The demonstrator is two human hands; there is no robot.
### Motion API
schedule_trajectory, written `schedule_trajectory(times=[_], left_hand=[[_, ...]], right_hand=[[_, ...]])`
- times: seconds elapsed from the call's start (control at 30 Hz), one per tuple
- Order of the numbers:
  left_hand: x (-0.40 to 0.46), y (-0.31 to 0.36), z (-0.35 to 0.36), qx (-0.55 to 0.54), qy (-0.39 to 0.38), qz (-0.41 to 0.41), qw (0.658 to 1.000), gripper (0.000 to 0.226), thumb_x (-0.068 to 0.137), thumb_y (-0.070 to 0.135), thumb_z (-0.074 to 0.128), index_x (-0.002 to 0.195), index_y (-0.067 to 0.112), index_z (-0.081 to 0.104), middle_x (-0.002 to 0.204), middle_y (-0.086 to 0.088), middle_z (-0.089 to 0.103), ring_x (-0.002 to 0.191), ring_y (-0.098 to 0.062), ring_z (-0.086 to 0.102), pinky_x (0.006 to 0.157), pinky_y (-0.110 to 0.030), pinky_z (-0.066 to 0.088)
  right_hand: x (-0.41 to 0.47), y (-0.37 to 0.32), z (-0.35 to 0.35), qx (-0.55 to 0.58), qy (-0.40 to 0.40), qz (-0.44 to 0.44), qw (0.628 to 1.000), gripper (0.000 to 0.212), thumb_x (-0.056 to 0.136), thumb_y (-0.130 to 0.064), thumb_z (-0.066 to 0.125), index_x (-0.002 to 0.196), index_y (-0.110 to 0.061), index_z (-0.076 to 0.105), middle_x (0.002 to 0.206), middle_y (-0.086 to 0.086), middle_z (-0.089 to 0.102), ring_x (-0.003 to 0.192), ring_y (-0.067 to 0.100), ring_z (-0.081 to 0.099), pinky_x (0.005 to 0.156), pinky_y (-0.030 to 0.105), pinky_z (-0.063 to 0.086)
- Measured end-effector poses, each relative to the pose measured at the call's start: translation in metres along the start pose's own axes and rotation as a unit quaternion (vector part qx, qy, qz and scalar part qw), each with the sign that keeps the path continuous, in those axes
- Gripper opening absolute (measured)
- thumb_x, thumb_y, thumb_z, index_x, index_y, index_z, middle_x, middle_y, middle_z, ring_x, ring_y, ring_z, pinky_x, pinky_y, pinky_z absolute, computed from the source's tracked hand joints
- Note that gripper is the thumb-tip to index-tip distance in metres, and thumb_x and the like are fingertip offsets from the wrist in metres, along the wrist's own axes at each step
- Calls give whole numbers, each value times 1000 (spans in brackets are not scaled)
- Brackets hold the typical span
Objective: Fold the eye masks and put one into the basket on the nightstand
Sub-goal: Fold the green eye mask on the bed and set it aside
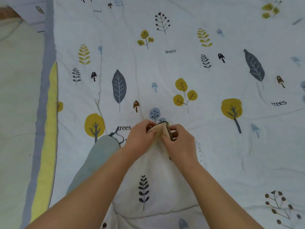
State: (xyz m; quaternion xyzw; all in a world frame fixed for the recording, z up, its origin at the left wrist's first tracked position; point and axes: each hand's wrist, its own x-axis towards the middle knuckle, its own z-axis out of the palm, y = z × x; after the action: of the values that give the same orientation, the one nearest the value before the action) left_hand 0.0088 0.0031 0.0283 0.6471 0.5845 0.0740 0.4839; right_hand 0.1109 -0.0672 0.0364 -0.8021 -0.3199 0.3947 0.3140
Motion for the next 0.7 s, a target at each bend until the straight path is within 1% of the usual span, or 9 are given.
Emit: schedule_trajectory(times=[0.07,0.13,0.2,0.27,0.33,0.4,0.47,0.6,0.7], left_hand=[[-7,1,4,-106,-38,-36,993,19,90,24,51,105,18,61,96,0,61,83,-14,55,66,-22,45],[-11,1,4,-161,-61,-44,984,21,91,26,50,107,19,60,100,0,64,86,-9,58,68,-16,47],[-15,-2,3,-175,-75,-28,981,20,87,23,57,106,23,60,95,6,64,87,-6,59,68,-13,49],[-15,-6,1,-167,-76,-16,983,29,83,11,61,108,26,60,92,8,62,88,-10,58,71,-16,49],[-13,-9,0,-180,-83,-13,980,35,81,4,61,103,31,61,95,7,63,90,-12,59,73,-20,50],[-12,-11,1,-237,-115,-14,965,36,80,6,64,96,37,62,99,5,66,92,-12,62,75,-21,54],[-10,-13,5,-266,-136,-33,954,31,80,13,66,95,39,61,98,6,66,91,-12,65,73,-20,55],[-6,-26,20,-178,-159,-103,966,26,86,23,60,110,26,53,89,0,62,60,-10,61,48,-19,49],[0,-37,41,-18,-99,-59,993,42,87,19,56,127,22,44,106,-8,57,90,-21,59,77,-31,53]], right_hand=[[-7,-1,4,54,-15,5,998,17,83,-21,61,100,-22,62,90,-3,67,79,11,63,64,18,54],[-9,-1,5,101,-34,11,994,19,88,-14,52,100,-20,65,94,-1,69,86,14,63,75,24,55],[-12,-1,5,133,-40,14,990,27,90,-7,45,91,-21,67,88,-2,67,85,15,61,72,23,51],[-11,2,2,106,11,7,994,27,89,-6,44,90,-22,65,87,-2,64,86,15,58,73,25,48],[-6,10,-2,30,79,2,996,20,89,-15,48,104,-23,58,98,-5,57,96,15,52,81,31,45],[1,18,-7,36,45,43,997,25,89,-27,52,113,-20,52,100,-7,52,97,14,50,81,31,44],[6,26,-8,103,-22,88,991,18,91,-28,52,99,-13,57,91,0,59,87,19,55,71,29,45],[13,47,-5,62,49,110,991,22,94,-21,46,75,-12,52,73,1,55,77,23,51,61,29,38],[16,62,7,-66,77,103,990,13,93,-16,44,100,-11,53,93,8,60,88,27,52,71,34,41]])
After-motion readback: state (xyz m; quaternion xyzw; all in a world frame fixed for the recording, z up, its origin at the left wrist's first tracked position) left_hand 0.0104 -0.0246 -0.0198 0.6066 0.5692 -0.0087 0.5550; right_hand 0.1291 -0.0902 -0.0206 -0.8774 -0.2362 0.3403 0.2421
